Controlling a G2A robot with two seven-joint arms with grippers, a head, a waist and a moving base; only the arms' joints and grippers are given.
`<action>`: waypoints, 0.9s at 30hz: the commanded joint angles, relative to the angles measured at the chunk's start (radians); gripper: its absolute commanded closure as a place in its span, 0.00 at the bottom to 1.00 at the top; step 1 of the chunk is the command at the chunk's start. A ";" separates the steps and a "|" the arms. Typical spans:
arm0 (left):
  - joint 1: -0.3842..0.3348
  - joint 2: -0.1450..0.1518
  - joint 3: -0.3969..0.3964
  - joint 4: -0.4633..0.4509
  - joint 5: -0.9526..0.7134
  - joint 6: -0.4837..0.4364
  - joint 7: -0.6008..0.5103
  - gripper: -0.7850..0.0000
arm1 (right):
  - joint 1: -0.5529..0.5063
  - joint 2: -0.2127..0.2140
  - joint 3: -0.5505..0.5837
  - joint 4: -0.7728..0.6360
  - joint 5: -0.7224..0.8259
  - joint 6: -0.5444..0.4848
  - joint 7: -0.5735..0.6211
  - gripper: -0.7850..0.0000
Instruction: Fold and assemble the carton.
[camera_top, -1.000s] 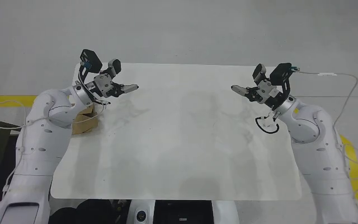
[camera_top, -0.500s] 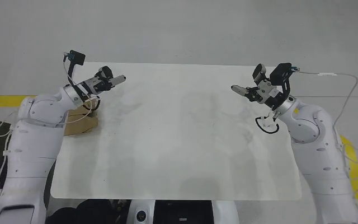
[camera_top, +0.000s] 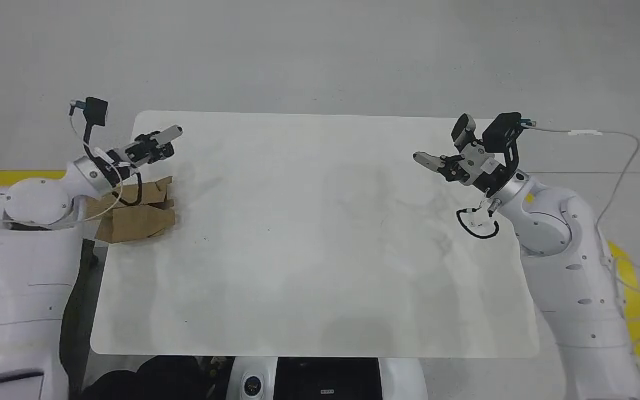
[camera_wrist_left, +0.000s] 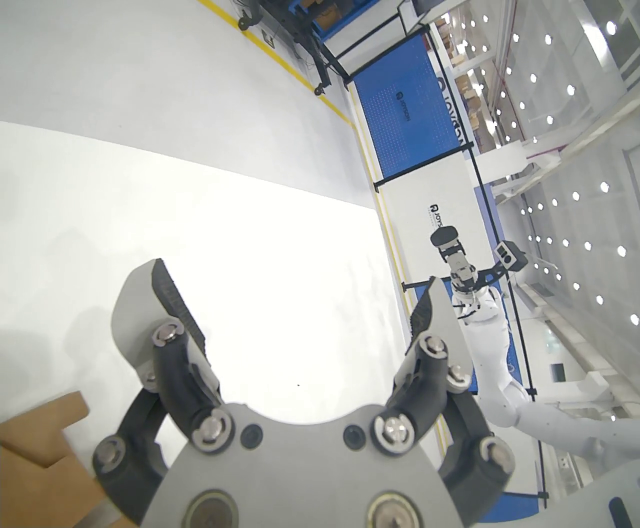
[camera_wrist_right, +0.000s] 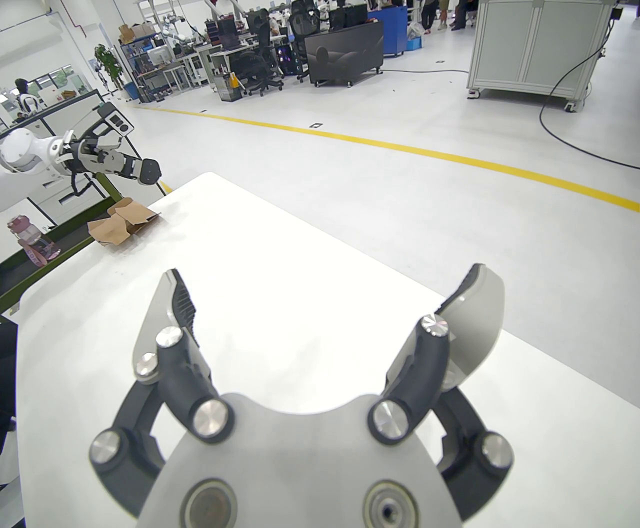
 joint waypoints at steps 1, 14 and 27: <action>-0.001 0.004 -0.022 0.022 -0.010 0.002 0.009 0.00 | 0.000 0.000 0.000 0.000 0.000 0.000 0.000 0.00; 0.039 0.030 -0.179 0.159 -0.126 0.038 0.085 0.00 | 0.000 0.000 0.000 0.000 0.000 0.000 0.000 0.00; 0.203 0.045 -0.331 0.140 -0.201 0.088 0.234 0.00 | 0.000 0.000 0.000 0.000 0.000 0.000 0.000 0.00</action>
